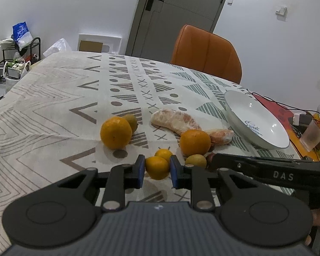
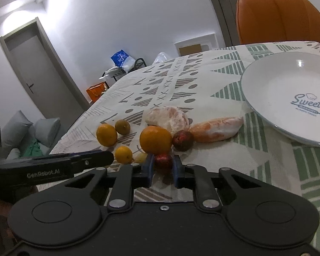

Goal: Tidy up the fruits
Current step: 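Grasp the dark red plum with the right tool while the left tool grasps a small orange kumquat, then carry the plum with the right tool into the white plate while the left tool drops the kumquat there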

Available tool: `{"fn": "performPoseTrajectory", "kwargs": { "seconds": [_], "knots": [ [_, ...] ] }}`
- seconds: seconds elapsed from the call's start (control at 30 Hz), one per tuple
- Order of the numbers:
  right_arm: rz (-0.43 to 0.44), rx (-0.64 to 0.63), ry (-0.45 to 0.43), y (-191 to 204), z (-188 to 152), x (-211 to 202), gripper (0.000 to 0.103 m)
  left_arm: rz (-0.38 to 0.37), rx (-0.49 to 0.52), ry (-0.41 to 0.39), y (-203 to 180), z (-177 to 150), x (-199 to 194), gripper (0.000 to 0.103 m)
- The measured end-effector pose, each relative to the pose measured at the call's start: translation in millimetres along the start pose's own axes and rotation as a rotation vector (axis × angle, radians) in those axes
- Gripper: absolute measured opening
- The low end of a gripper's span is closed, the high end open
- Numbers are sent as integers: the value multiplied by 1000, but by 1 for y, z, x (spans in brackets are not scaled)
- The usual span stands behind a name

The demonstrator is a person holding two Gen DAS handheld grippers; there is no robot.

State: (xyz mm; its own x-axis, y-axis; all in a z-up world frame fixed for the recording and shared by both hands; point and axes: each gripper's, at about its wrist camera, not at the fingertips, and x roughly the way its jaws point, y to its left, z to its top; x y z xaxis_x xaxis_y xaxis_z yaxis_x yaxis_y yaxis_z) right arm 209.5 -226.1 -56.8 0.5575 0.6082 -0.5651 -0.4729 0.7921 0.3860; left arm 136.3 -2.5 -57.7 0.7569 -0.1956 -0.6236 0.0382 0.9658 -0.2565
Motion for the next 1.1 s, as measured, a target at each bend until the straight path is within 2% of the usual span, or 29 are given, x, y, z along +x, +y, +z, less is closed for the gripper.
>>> {"fn": "performPoseTrajectory", "kwargs": {
  "seconds": [0.27,0.53,0.73,1.1],
  "knots": [
    [-25,13,-50,-10,-1,-28,16,-26,40,-16,-19,7,3,23],
    [-89,29,-122,-25,2,-60,16,-121,81,-5,-47,17,13,23],
    [-123,57,-185,-42,6,-81,16,-144,144,-27,-73,31,19,23],
    [-182,93,-243,-72,7,-103,17,-161,181,-21,-104,38,33,23]
  ]
}}
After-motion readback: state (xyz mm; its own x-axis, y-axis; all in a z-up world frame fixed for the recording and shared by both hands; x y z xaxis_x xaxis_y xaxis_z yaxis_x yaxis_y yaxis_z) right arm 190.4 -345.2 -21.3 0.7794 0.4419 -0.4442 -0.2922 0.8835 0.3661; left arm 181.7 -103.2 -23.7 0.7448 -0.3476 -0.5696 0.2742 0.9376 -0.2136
